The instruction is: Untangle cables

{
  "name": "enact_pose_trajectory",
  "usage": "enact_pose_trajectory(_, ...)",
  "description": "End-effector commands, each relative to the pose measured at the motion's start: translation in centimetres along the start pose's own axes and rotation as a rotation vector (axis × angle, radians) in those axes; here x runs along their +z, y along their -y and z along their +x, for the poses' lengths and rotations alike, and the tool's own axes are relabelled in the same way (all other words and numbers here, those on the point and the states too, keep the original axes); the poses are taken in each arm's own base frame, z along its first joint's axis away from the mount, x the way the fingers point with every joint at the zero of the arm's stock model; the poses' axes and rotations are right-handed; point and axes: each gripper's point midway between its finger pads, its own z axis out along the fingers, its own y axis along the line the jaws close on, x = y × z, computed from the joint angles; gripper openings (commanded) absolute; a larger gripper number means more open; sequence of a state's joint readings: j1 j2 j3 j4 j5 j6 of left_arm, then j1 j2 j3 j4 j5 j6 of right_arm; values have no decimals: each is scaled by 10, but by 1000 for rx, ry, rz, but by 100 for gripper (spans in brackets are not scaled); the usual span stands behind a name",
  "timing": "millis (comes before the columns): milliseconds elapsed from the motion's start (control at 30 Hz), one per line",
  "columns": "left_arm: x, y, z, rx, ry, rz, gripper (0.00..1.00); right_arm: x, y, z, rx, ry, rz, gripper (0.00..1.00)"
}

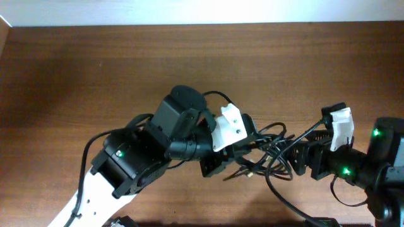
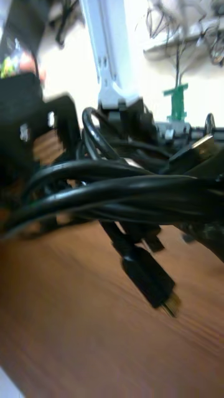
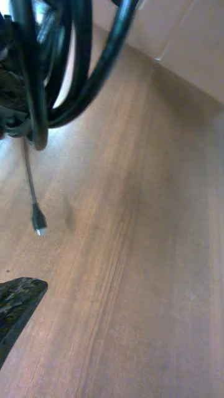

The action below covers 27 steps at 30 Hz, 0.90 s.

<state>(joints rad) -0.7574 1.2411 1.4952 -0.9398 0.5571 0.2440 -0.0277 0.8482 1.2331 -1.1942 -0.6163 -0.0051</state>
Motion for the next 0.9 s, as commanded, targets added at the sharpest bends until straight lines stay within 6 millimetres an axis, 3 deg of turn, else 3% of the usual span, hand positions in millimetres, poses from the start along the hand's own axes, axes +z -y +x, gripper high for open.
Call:
enact_pose_trajectory(0, -18, -21, -6, -11, 12, -180, 0, -2, 1, 1, -32, -1, 5, 83)
enact_pose_trajectory(67, -22, -39, -2, -14, -11, -287, 0, -7, -3, 2, -45, 16, 4, 83)
enact_pose_trajectory(167, -23, -42, -2, 8, -19, -310, 0, -17, -10, 1, -105, 63, 6, 83)
enact_pose_trajectory(367, -15, 11, -4, 258, 12, -1, 0, -35, -16, -25, -266, 221, 55, 83)
enact_pose_trajectory(533, -15, 18, 5, 340, -13, 42, 0, -37, -6, -31, -272, 242, 119, 83)
enact_pose_trajectory(667, -15, 16, 0, 380, 5, 28, 0, -35, -5, -22, -254, 205, 116, 83)
enact_pose_trajectory(800, -15, 13, -11, 418, 46, 9, 0, -31, -30, 1, -387, 133, -37, 83)
enact_pose_trajectory(867, -15, 11, -15, 429, 59, -8, 0, -30, -30, 3, -385, 127, -36, 82)
